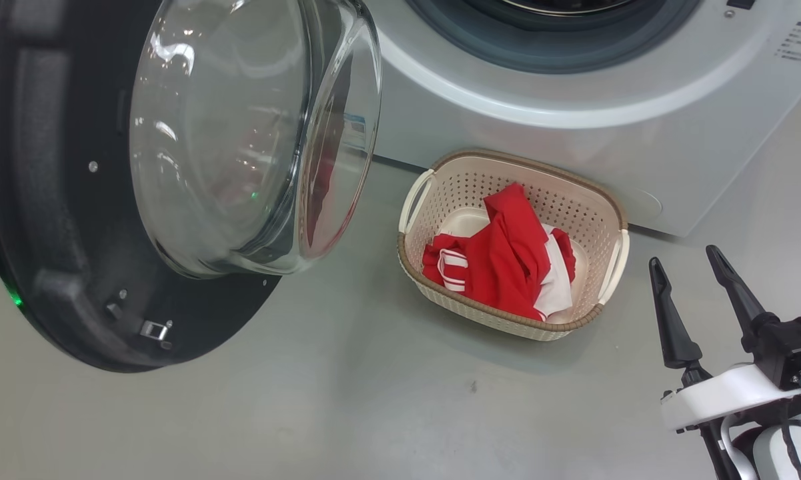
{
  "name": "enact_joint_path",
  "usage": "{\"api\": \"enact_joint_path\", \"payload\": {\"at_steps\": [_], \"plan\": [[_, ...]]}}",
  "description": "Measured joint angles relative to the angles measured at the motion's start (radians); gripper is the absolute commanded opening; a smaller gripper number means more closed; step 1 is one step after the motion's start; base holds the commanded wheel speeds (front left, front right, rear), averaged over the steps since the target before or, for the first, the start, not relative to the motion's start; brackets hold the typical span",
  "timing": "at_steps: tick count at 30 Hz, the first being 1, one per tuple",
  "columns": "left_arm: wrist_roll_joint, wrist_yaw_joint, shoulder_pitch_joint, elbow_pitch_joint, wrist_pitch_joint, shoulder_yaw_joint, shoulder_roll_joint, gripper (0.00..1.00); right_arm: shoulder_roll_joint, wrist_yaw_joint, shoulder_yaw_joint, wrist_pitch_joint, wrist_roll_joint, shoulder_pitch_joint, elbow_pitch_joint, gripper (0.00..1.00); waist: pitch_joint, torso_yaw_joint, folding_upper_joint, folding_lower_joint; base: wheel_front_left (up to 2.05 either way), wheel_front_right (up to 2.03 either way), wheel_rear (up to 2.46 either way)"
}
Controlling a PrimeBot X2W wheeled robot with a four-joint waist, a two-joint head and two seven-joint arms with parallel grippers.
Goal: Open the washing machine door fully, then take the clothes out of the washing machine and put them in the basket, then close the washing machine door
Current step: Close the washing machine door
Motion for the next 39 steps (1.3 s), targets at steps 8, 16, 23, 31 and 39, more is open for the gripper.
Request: {"api": "enact_joint_path", "payload": {"at_steps": [8, 16, 23, 31, 39], "plan": [[-0.048, -0.009, 0.045, -0.082, 0.048, -0.028, -0.046, 0.00, 0.015, -0.001, 0.004, -0.013, 0.010, 0.000, 0.015, 1.00, -0.011, -0.040, 0.0000, 0.0000, 0.00, 0.00, 0.00], [-0.067, -0.014, 0.086, -0.155, 0.078, -0.058, -0.090, 0.00, 0.031, -0.001, 0.011, -0.028, 0.015, -0.002, 0.025, 1.00, -0.020, -0.083, 0.0000, 0.0000, 0.00, 0.00, 0.00], [-0.065, -0.017, 0.101, -0.206, 0.082, -0.070, -0.094, 0.00, 0.043, -0.017, 0.005, -0.044, 0.016, -0.021, 0.032, 1.00, -0.023, -0.127, 0.0000, 0.0000, 0.00, 0.00, 0.00], [-0.065, -0.017, 0.107, -0.243, 0.090, -0.087, -0.102, 0.00, 0.052, -0.016, 0.016, -0.054, 0.018, -0.030, 0.050, 1.00, -0.021, -0.196, 0.0000, 0.0000, 0.00, 0.00, 0.00], [-0.067, -0.017, 0.107, -0.249, 0.080, -0.092, -0.149, 0.00, 0.076, -0.015, 0.035, -0.068, 0.024, -0.046, 0.071, 1.00, -0.016, -0.280, 0.0000, 0.0000, 0.00, 0.00, 0.00]]}}
